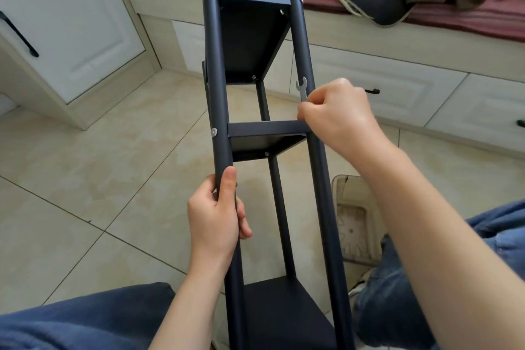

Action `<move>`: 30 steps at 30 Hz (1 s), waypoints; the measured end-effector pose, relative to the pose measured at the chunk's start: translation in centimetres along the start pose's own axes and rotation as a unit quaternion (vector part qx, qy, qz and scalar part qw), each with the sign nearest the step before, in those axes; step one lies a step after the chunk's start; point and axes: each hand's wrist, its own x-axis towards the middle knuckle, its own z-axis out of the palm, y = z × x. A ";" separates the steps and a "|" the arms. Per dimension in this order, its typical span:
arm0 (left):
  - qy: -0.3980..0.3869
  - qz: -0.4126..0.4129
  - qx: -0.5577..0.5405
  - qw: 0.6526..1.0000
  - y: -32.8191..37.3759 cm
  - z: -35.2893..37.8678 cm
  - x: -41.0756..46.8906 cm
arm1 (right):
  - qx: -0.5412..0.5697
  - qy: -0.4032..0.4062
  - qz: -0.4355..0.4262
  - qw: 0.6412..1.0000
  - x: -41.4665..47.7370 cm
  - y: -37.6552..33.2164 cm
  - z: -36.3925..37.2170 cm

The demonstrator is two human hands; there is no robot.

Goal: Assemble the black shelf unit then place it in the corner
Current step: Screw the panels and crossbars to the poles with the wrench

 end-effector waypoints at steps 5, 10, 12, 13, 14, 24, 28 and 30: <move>0.002 0.027 0.007 1.000 0.1 -0.2 -0.3 | -0.008 -0.051 0.016 0.999 3.2 -0.2 -1.5; 0.006 0.046 0.012 0.999 0.4 0.1 -0.6 | 0.182 -0.145 0.069 0.970 4.5 -0.7 -1.6; 0.010 0.056 0.017 0.998 0.5 0.3 -0.7 | 0.276 -0.145 0.081 0.947 4.3 -0.8 -1.6; 0.015 0.063 0.019 0.998 0.5 0.3 -0.7 | 0.308 -0.134 0.080 0.938 4.2 -0.8 -1.7; 0.023 0.070 0.021 0.997 0.4 0.4 -0.7 | 0.330 -0.123 0.074 0.933 4.0 -0.8 -1.8; 0.105 0.129 0.097 0.981 -2.3 0.5 1.6 | 0.387 -0.049 0.020 0.921 1.7 -0.9 -0.8; 0.099 0.129 0.124 0.979 -2.3 0.6 2.7 | 0.414 -0.019 0.030 0.909 1.7 -0.5 -0.2; 0.098 0.128 0.139 0.977 -2.3 0.5 3.1 | 0.421 -0.008 0.029 0.907 1.7 -0.3 0.0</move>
